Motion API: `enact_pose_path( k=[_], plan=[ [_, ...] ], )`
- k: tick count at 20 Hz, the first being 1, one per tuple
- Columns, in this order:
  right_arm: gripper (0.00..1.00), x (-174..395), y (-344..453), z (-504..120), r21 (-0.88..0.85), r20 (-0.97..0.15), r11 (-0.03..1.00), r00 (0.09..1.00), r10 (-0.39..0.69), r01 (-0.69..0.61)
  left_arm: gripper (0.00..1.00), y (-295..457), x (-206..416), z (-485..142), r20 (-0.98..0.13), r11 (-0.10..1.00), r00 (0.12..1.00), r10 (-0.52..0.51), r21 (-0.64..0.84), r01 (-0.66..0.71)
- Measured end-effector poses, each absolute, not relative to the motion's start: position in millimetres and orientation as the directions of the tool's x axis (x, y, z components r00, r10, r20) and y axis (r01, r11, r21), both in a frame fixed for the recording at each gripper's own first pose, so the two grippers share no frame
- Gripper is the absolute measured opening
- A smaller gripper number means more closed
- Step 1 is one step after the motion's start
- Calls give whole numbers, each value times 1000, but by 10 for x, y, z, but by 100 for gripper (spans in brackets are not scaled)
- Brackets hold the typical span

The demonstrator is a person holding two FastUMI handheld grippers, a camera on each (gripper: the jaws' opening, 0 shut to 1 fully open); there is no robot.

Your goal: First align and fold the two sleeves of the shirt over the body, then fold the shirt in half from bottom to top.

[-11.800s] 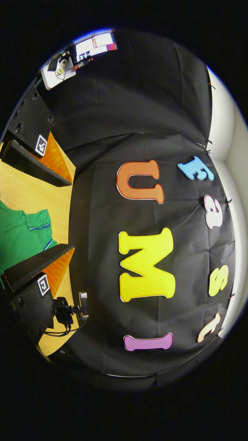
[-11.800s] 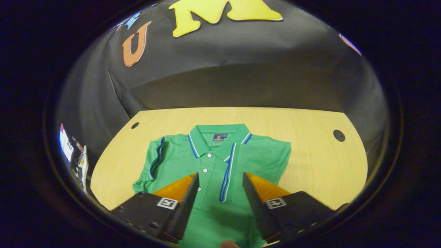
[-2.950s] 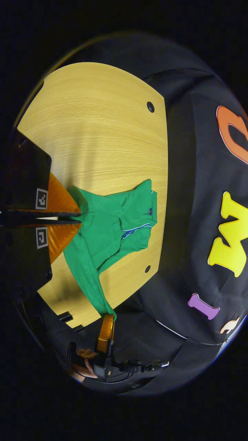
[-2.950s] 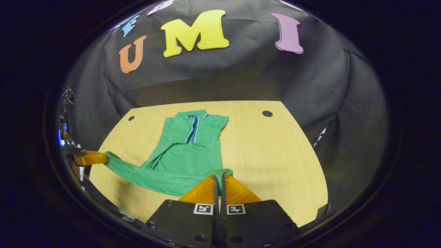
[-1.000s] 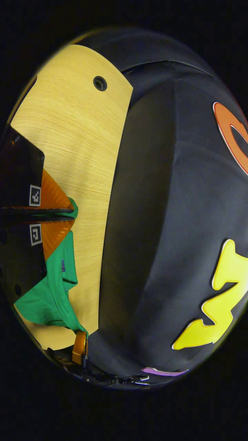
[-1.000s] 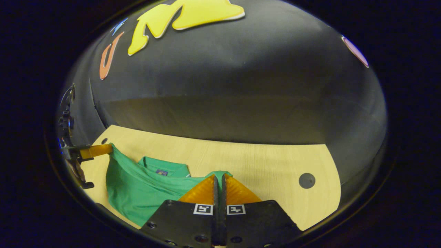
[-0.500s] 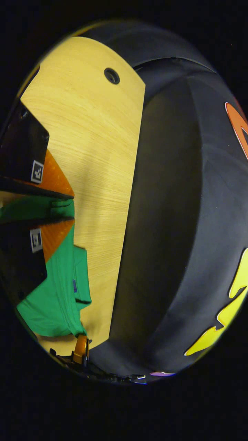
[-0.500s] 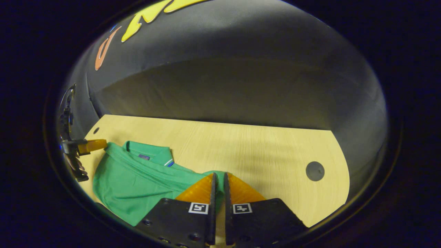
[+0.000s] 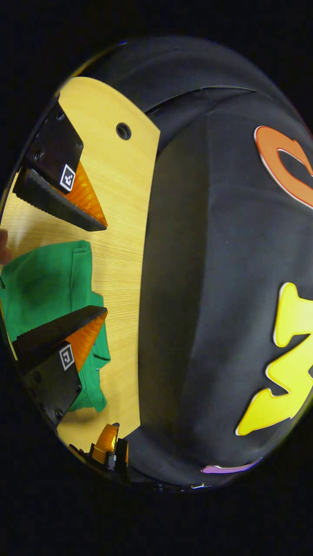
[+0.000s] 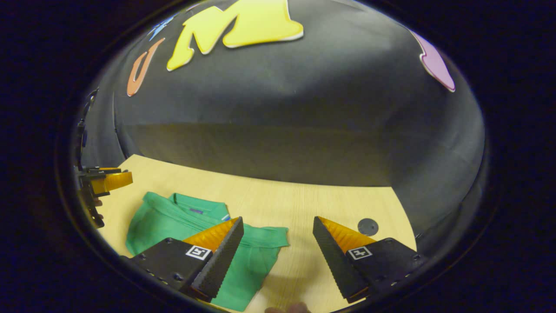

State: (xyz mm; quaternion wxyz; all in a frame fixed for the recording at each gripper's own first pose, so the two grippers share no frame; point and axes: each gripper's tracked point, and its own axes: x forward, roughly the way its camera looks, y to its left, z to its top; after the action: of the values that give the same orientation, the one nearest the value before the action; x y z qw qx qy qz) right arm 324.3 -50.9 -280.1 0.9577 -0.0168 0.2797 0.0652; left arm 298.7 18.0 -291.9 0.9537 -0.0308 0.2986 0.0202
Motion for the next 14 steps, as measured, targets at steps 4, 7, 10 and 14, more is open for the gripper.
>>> enact_pose_path(
  k=[4, 7, 10, 14],
  plan=[
    [98, 2795, -428, -2118, 5, -433, 991, 893, 124, -136, 100, 17, 2658, -2144, -468, 995, 883, 35, -65, -74],
    [98, 2261, -344, -1554, 6, -342, 991, 931, 129, -135, 100, -51, 2235, -1451, -352, 996, 934, 60, -44, -80],
    [98, 1561, -288, -1034, 14, -253, 993, 961, 115, -115, 100, -121, 1647, -948, -285, 996, 956, 74, -31, -86],
    [96, 516, -174, -561, 13, -152, 995, 983, 102, -101, 100, -258, 784, -352, -182, 998, 981, 63, 37, -57]
  ],
)
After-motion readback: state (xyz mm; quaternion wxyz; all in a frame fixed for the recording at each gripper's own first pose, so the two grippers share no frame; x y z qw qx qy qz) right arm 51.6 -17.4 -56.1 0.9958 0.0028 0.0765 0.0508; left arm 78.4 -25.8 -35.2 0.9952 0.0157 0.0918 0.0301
